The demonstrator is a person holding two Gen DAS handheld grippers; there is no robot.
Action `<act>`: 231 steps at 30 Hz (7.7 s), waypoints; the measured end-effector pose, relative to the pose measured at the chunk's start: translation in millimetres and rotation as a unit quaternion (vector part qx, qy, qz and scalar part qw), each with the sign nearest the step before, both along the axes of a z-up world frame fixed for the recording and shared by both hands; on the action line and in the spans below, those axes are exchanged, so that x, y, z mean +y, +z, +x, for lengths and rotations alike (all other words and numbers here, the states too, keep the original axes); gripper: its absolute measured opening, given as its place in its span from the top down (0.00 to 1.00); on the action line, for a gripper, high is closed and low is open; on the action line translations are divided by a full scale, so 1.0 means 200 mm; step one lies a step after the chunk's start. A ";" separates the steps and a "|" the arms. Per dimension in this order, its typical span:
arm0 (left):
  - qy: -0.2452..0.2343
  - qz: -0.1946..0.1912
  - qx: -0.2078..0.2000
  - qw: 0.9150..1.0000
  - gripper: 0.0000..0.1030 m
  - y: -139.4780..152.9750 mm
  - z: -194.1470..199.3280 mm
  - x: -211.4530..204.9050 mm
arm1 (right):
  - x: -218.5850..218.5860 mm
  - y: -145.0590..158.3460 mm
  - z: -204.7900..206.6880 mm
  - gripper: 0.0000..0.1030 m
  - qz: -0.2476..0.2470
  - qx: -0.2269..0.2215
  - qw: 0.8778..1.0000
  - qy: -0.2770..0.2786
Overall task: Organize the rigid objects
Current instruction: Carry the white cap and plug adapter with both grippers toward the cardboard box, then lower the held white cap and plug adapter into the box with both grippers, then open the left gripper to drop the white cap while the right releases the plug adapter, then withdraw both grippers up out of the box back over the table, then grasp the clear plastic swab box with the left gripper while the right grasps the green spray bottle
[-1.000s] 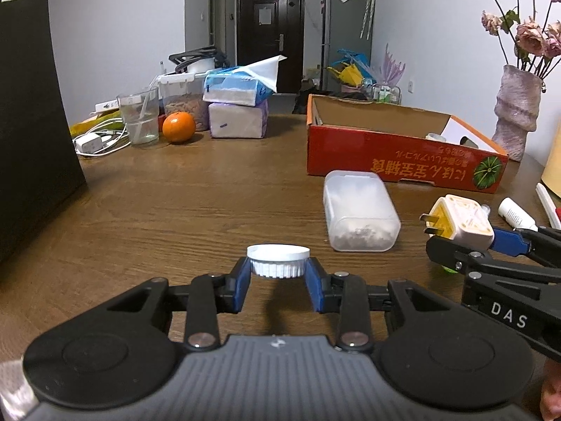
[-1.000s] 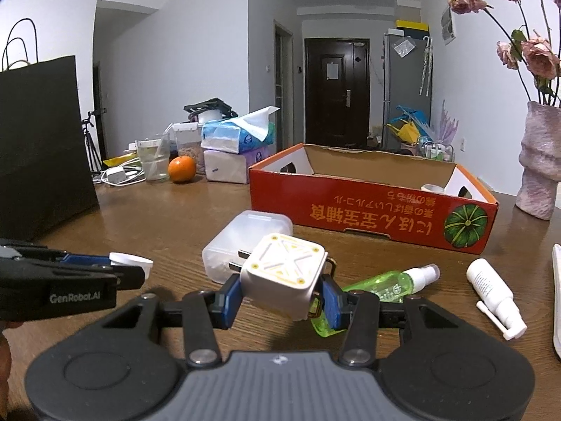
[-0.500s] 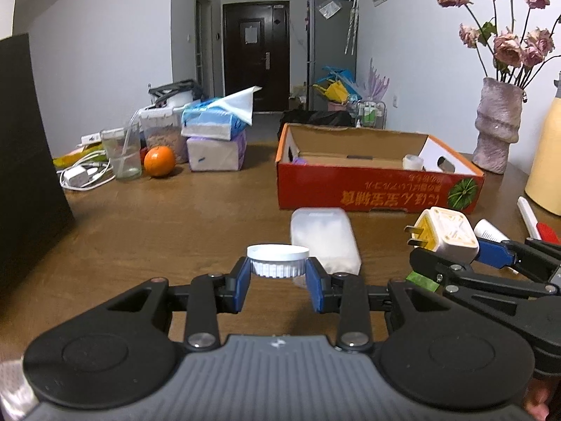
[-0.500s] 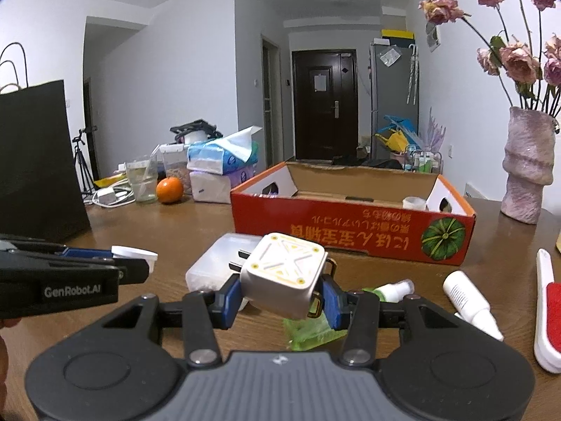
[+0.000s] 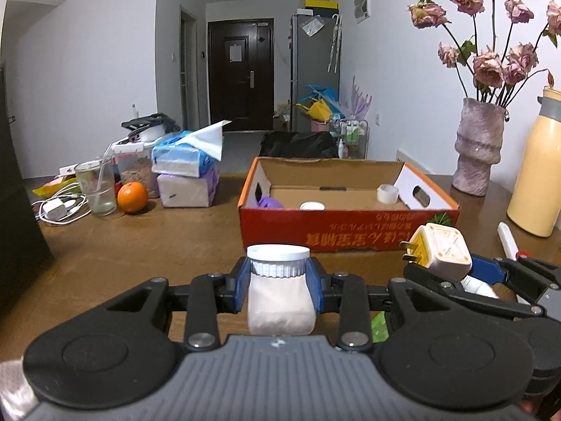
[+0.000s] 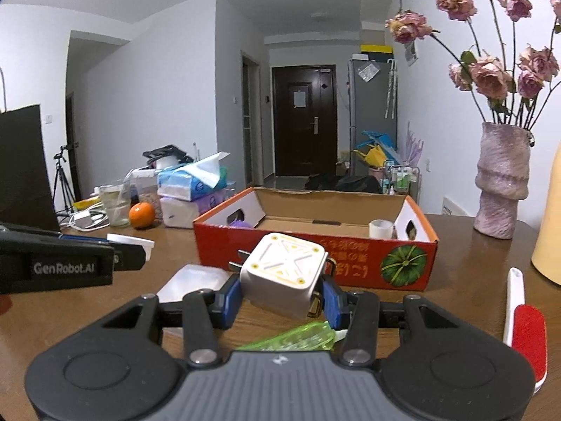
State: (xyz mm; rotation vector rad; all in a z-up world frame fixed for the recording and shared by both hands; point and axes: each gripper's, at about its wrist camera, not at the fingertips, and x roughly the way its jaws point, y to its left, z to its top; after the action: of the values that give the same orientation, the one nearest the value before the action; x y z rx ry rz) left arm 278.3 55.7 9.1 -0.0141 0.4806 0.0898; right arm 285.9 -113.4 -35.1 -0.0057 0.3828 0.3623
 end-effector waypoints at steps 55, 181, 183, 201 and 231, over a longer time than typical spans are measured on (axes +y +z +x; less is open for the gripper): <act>0.014 -0.010 -0.039 0.999 0.66 0.08 0.72 -0.20 | -0.17 0.10 0.64 0.55 0.028 -0.031 0.995 -0.085; 0.057 0.006 -0.009 0.998 0.00 0.02 0.99 -0.08 | -0.08 0.02 0.93 0.02 -0.042 0.031 0.994 -0.091; 0.056 0.007 -0.010 0.998 0.00 0.02 0.97 -0.08 | -0.08 0.03 0.90 0.02 -0.043 0.030 0.995 -0.088; 0.052 0.019 -0.002 0.998 0.00 -0.02 0.67 -0.03 | -0.08 0.02 0.59 0.02 -0.062 0.036 0.995 -0.067; 0.046 0.015 0.030 0.998 0.00 -0.13 0.18 0.04 | -0.08 -0.04 0.13 0.02 -0.070 0.049 0.995 -0.055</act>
State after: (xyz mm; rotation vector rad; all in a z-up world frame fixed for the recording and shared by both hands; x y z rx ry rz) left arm 314.5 64.1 -16.8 -0.0046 0.5379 0.1886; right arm 311.5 -128.9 -43.1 -0.1029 0.5034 0.2271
